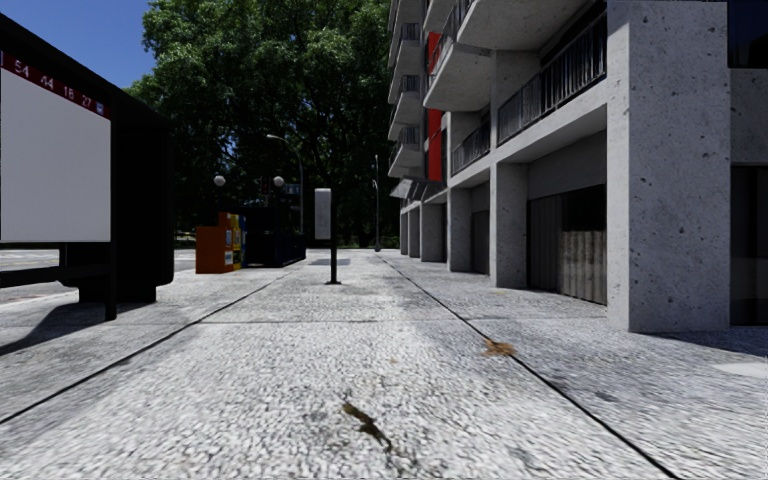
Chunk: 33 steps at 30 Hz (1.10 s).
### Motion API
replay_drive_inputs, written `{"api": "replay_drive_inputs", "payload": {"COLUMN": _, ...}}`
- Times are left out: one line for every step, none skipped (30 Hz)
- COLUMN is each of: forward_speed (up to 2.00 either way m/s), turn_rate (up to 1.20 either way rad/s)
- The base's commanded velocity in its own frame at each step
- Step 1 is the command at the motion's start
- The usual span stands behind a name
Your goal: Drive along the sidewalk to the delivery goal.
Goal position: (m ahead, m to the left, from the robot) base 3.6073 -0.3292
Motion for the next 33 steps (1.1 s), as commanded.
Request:
{"api": "replay_drive_inputs", "payload": {"forward_speed": 2.0, "turn_rate": 0.0}}
{"api": "replay_drive_inputs", "payload": {"forward_speed": 2.0, "turn_rate": 0.0}}
{"api": "replay_drive_inputs", "payload": {"forward_speed": 2.0, "turn_rate": 0.0}}
{"api": "replay_drive_inputs", "payload": {"forward_speed": 2.0, "turn_rate": 0.0}}
{"api": "replay_drive_inputs", "payload": {"forward_speed": 2.0, "turn_rate": 0.0}}
{"api": "replay_drive_inputs", "payload": {"forward_speed": 2.0, "turn_rate": 0.0}}
{"api": "replay_drive_inputs", "payload": {"forward_speed": 2.0, "turn_rate": 0.0}}
{"api": "replay_drive_inputs", "payload": {"forward_speed": 2.0, "turn_rate": 0.0}}
{"api": "replay_drive_inputs", "payload": {"forward_speed": 2.0, "turn_rate": 0.0}}
{"api": "replay_drive_inputs", "payload": {"forward_speed": 2.0, "turn_rate": 0.0}}
{"api": "replay_drive_inputs", "payload": {"forward_speed": 2.0, "turn_rate": 0.0}}
{"api": "replay_drive_inputs", "payload": {"forward_speed": 2.0, "turn_rate": 0.0}}
{"api": "replay_drive_inputs", "payload": {"forward_speed": 2.0, "turn_rate": 0.0}}
{"api": "replay_drive_inputs", "payload": {"forward_speed": 2.0, "turn_rate": 0.0}}
{"api": "replay_drive_inputs", "payload": {"forward_speed": 2.0, "turn_rate": 0.0}}
{"api": "replay_drive_inputs", "payload": {"forward_speed": 2.0, "turn_rate": 0.0}}
{"api": "replay_drive_inputs", "payload": {"forward_speed": 2.0, "turn_rate": 0.0}}
{"api": "replay_drive_inputs", "payload": {"forward_speed": 2.0, "turn_rate": 0.0}}
{"api": "replay_drive_inputs", "payload": {"forward_speed": 2.0, "turn_rate": 0.0}}
{"api": "replay_drive_inputs", "payload": {"forward_speed": 2.0, "turn_rate": 0.0}}
{"api": "replay_drive_inputs", "payload": {"forward_speed": 2.0, "turn_rate": 0.0}}
{"api": "replay_drive_inputs", "payload": {"forward_speed": 2.0, "turn_rate": 0.0}}
{"api": "replay_drive_inputs", "payload": {"forward_speed": 2.0, "turn_rate": 0.0}}
{"api": "replay_drive_inputs", "payload": {"forward_speed": 2.0, "turn_rate": 0.0}}
{"api": "replay_drive_inputs", "payload": {"forward_speed": 2.0, "turn_rate": 0.0}}
{"api": "replay_drive_inputs", "payload": {"forward_speed": 2.0, "turn_rate": 0.0}}
{"api": "replay_drive_inputs", "payload": {"forward_speed": 2.0, "turn_rate": 0.0}}
{"api": "replay_drive_inputs", "payload": {"forward_speed": 2.0, "turn_rate": 0.0}}
{"api": "replay_drive_inputs", "payload": {"forward_speed": 2.0, "turn_rate": 0.0}}
{"api": "replay_drive_inputs", "payload": {"forward_speed": 2.0, "turn_rate": 0.0}}
{"api": "replay_drive_inputs", "payload": {"forward_speed": 2.0, "turn_rate": 0.0}}
{"api": "replay_drive_inputs", "payload": {"forward_speed": 2.0, "turn_rate": 0.0}}
{"api": "replay_drive_inputs", "payload": {"forward_speed": 2.0, "turn_rate": 0.0}}
